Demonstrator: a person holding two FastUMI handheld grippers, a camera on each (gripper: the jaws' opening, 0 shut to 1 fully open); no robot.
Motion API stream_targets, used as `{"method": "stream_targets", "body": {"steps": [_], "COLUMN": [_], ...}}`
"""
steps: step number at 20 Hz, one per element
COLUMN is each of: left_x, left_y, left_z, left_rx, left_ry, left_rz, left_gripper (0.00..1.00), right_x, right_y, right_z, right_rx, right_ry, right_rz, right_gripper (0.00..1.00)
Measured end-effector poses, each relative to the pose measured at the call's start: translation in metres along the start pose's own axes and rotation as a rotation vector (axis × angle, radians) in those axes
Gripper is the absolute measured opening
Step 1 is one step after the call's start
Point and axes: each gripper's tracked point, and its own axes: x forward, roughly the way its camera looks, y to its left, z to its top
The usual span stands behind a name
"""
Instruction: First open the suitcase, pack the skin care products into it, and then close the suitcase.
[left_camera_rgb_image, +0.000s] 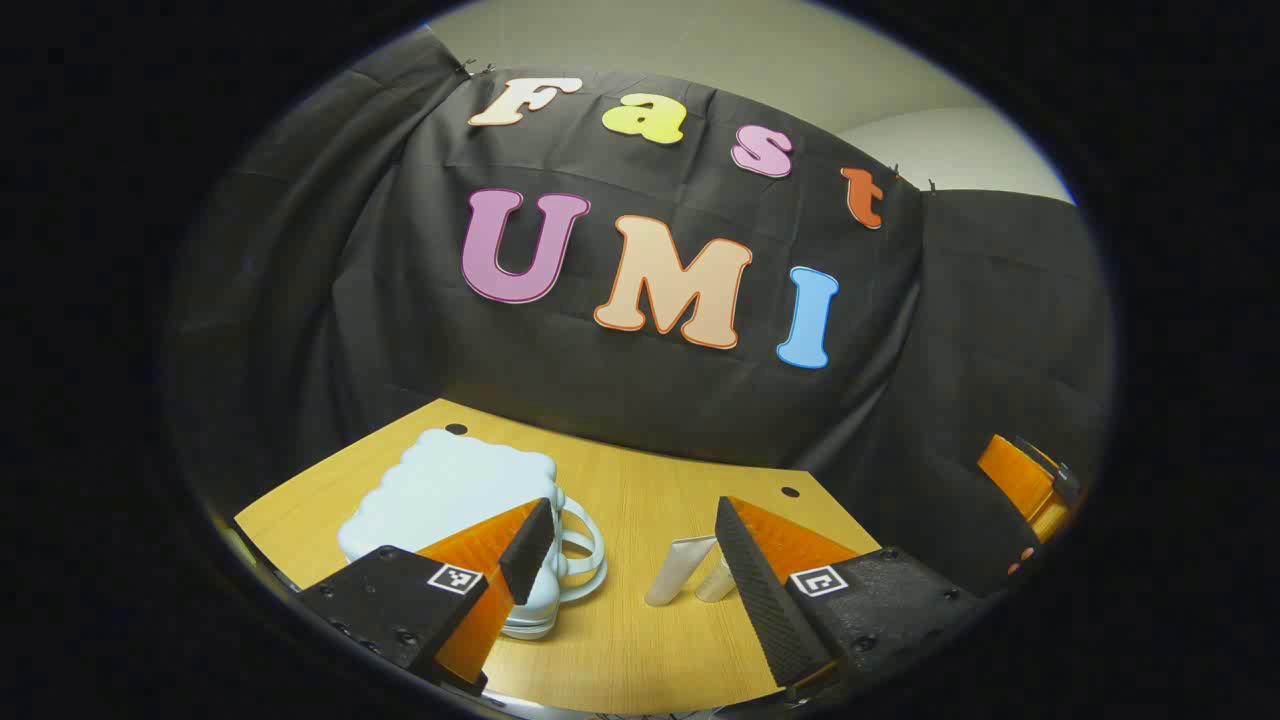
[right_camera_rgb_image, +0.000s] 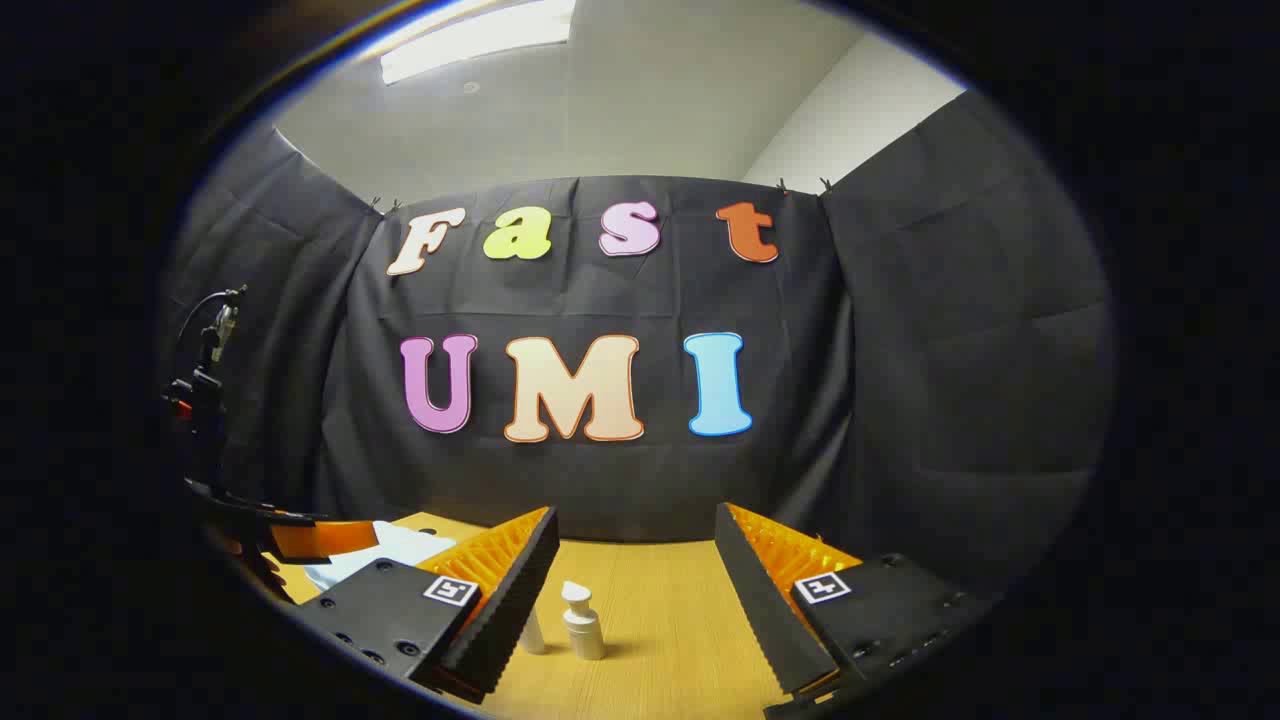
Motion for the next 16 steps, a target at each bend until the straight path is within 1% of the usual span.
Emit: {"method": "stream_targets", "body": {"steps": [8, 16], "left_x": [0.006, 0.013], "left_y": [0.002, 0.006], "left_z": [-0.009, -0.015], "left_rx": [-0.010, -0.015], "left_ry": [0.026, 0.055], "left_rz": [0.017, 0.025], "left_gripper": [0.95, 0.95], "right_x": [0.007, 0.011], "right_y": [0.008, 0.010], "right_z": [-0.010, -0.021], "right_rx": [-0.007, 0.014], "right_ry": [0.025, 0.043], "right_rz": [0.030, 0.049], "right_gripper": [0.98, 0.98]}}
